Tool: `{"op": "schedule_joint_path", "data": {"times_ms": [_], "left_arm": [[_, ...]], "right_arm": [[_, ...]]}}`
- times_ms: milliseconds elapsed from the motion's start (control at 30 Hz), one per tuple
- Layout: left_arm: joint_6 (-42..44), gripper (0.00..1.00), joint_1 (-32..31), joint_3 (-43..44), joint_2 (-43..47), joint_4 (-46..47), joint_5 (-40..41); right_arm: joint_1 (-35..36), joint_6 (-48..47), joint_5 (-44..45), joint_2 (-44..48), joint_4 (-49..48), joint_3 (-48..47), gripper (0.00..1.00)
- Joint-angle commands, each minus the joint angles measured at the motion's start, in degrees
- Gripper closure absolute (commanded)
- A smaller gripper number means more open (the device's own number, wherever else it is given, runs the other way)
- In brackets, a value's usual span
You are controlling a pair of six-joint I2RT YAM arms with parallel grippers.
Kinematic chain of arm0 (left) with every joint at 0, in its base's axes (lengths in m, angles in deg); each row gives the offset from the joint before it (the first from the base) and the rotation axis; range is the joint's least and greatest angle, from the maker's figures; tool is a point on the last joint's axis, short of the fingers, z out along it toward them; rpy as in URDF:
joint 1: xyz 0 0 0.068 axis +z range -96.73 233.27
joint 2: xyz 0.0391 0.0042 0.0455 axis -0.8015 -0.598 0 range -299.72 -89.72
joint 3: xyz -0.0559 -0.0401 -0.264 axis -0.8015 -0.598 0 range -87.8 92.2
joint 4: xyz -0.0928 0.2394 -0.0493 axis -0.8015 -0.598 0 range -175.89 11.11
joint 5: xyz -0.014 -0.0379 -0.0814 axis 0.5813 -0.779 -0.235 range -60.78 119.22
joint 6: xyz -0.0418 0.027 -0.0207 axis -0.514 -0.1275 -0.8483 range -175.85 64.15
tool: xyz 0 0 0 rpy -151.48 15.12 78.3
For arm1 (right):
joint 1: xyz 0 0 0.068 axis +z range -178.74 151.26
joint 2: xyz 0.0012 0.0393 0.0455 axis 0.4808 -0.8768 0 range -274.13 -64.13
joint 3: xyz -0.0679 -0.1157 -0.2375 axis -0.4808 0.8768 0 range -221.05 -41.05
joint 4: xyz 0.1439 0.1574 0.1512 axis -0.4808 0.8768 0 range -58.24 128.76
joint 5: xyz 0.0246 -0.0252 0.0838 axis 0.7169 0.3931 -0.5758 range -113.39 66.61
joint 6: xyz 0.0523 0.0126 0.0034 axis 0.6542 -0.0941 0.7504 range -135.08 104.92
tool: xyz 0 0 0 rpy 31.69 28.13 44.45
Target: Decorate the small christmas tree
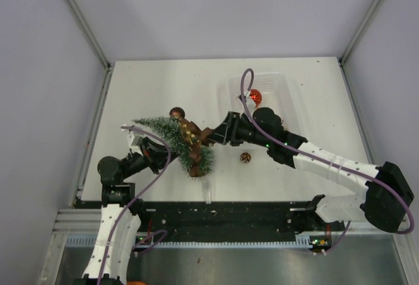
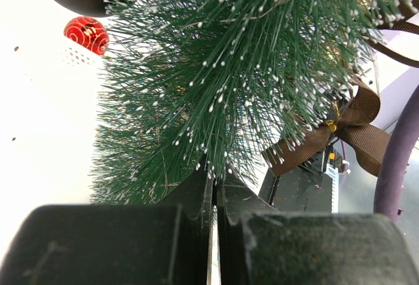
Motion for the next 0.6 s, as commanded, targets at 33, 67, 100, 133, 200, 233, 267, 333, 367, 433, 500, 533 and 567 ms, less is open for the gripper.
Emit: {"op": "schedule_joint_path", "data": {"times_ms": [33,67,100,133,200,233,267,333,367,433,500,533,567], "left_arm": [[-0.12,1.0,0.13,-0.27,0.5,3.38,0.46],[-0.21,1.0,0.13,-0.27,0.59,3.38,0.55],[-0.12,1.0,0.13,-0.27,0.5,3.38,0.46],[-0.21,1.0,0.13,-0.19,0.42,3.38,0.46],[-0.21,1.0,0.13,-0.19,0.42,3.47,0.46],[-0.21,1.0,0.22,-0.19,0.42,3.47,0.46],[-0.21,1.0,0.13,-0.19,0.5,3.47,0.46],[-0.3,1.0,0.22,-0.19,0.42,3.56,0.38],[-0.21,1.0,0.13,-0.19,0.5,3.65,0.38],[-0.21,1.0,0.13,-0.19,0.42,3.65,0.38],[-0.38,1.0,0.13,-0.19,0.42,3.65,0.29],[-0.3,1.0,0.22,-0.19,0.42,3.65,0.29],[-0.3,1.0,0.13,-0.19,0.33,3.65,0.38]], "right_arm": [[0.73,0.54,4.68,0.49,-1.79,-2.64,0.92],[0.73,0.62,5.64,0.84,-1.09,-2.64,0.92],[0.73,0.62,6.44,1.28,-0.74,-2.73,0.93],[0.73,0.8,7.66,1.72,0.14,-2.81,0.93],[0.73,1.06,9.51,2.6,0.93,-2.64,0.95],[0.73,1.15,10.13,2.86,1.29,-2.64,0.95],[0.73,1.15,10.57,3.3,1.38,-2.64,0.95],[0.82,1.15,10.84,3.3,1.37,-2.9,0.95],[0.73,1.15,10.92,3.13,1.38,-2.99,0.95],[0.73,1.32,10.84,2.69,1.2,-3.34,0.95],[0.73,1.5,10.14,1.9,0.59,-3.78,0.95],[0.73,1.68,9.96,1.37,0.67,-4.04,0.95],[0.73,1.76,9.87,1.02,0.67,-4.13,0.95]]}}
